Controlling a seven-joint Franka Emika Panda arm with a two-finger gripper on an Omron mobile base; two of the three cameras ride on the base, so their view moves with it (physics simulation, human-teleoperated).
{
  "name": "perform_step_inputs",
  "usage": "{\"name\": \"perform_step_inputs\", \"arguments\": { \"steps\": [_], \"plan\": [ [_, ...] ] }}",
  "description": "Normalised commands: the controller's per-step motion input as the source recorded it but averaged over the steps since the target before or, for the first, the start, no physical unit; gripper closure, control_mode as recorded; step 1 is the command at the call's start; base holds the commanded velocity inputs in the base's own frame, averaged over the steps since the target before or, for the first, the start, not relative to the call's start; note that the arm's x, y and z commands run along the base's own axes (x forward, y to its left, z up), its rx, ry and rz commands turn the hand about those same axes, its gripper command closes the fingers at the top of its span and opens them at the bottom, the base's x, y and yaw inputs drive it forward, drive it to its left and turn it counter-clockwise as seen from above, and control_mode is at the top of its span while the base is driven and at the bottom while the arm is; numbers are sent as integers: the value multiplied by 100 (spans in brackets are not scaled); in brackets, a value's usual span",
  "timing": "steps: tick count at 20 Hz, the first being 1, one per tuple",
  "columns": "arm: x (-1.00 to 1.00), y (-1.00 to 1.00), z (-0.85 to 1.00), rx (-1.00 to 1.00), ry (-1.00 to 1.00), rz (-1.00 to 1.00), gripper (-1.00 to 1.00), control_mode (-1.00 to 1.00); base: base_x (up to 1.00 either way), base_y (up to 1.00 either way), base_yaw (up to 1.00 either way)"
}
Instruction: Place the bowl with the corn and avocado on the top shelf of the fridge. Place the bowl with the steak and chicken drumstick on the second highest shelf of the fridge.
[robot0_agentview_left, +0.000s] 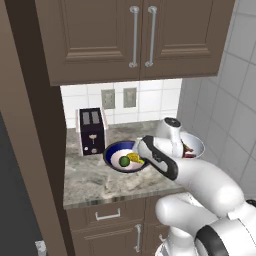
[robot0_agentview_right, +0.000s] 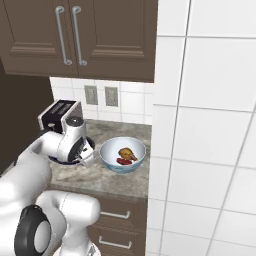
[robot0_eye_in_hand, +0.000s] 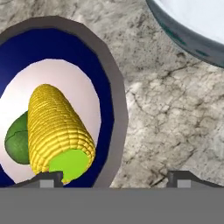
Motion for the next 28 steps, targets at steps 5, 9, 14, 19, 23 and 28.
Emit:
{"name": "perform_step_inputs", "arguments": {
  "steps": [5,9,14,19,23,28],
  "plan": [
    [46,22,-26,0,0,-2,-100,-100,0,0,0],
    [-2,28,-50,0,6,0,-100,-100,0,0,0],
    [-36,2,-15,0,-5,0,-100,-100,0,0,0],
    [-49,-2,-10,0,-5,0,-100,-100,0,0,0],
    [-14,2,-24,0,-1,0,-100,-100,0,0,0],
    [-14,-11,-23,0,0,0,-100,-100,0,0,0]
  ]
}}
